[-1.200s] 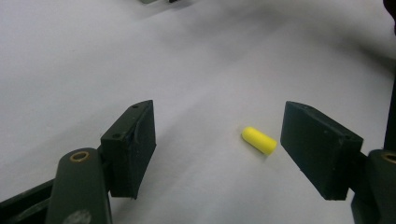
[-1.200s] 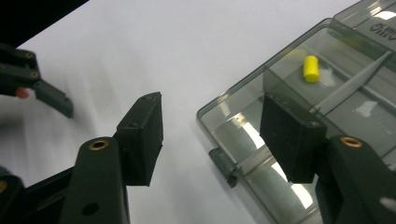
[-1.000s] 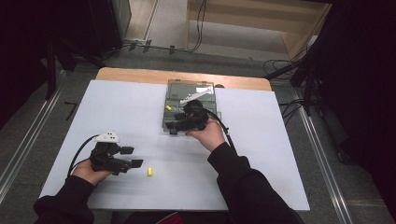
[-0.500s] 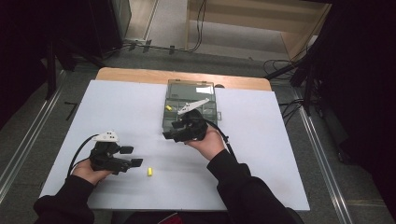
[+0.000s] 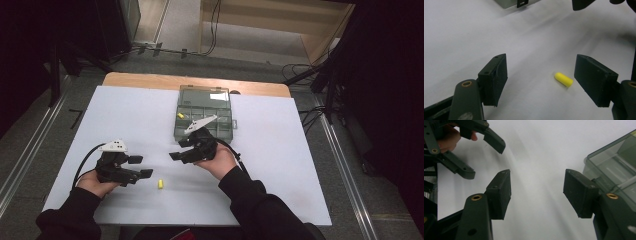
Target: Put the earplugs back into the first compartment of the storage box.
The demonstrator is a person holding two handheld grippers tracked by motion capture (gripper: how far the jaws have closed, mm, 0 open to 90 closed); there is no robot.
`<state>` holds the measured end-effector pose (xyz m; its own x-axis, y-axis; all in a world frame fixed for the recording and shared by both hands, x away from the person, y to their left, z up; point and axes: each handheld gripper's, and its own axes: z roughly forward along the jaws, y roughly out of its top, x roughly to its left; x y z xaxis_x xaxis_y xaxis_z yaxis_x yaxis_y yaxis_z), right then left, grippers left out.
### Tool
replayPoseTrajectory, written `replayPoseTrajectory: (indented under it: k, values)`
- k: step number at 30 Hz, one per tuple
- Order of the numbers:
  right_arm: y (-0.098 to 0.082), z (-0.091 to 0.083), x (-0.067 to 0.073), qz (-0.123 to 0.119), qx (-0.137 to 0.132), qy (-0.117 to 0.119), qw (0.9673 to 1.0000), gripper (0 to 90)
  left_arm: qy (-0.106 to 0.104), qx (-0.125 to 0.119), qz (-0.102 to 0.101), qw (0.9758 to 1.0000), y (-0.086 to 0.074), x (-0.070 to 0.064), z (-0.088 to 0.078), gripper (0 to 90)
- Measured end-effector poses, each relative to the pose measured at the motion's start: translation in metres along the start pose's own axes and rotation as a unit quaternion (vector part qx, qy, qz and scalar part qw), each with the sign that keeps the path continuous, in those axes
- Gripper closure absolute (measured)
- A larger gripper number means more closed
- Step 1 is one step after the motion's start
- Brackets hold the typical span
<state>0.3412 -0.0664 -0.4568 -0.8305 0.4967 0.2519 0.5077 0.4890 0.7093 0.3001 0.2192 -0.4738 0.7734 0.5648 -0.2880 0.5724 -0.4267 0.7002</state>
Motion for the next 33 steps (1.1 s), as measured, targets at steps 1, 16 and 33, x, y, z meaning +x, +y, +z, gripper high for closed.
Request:
replayPoseTrajectory:
  k: [1, 16, 33]
  values:
    - [-0.001, 0.001, 0.001, 0.000, 0.000, 0.002, 1.0000, 37.7, 0.001, 0.000, 0.000, 1.0000, 0.000, 0.000, 0.000, 26.9]
    - [-0.015, 0.020, 0.022, -0.001, 0.020, 0.017, 0.9997, 38.7, 0.000, 0.003, -0.004, 1.0000, 0.000, 0.001, -0.001, 26.9]
    - [-0.028, 0.048, 0.044, -0.028, 0.054, 0.036, 0.9975, 39.2, 0.000, 0.000, -0.003, 1.0000, 0.000, 0.001, -0.003, 26.9]
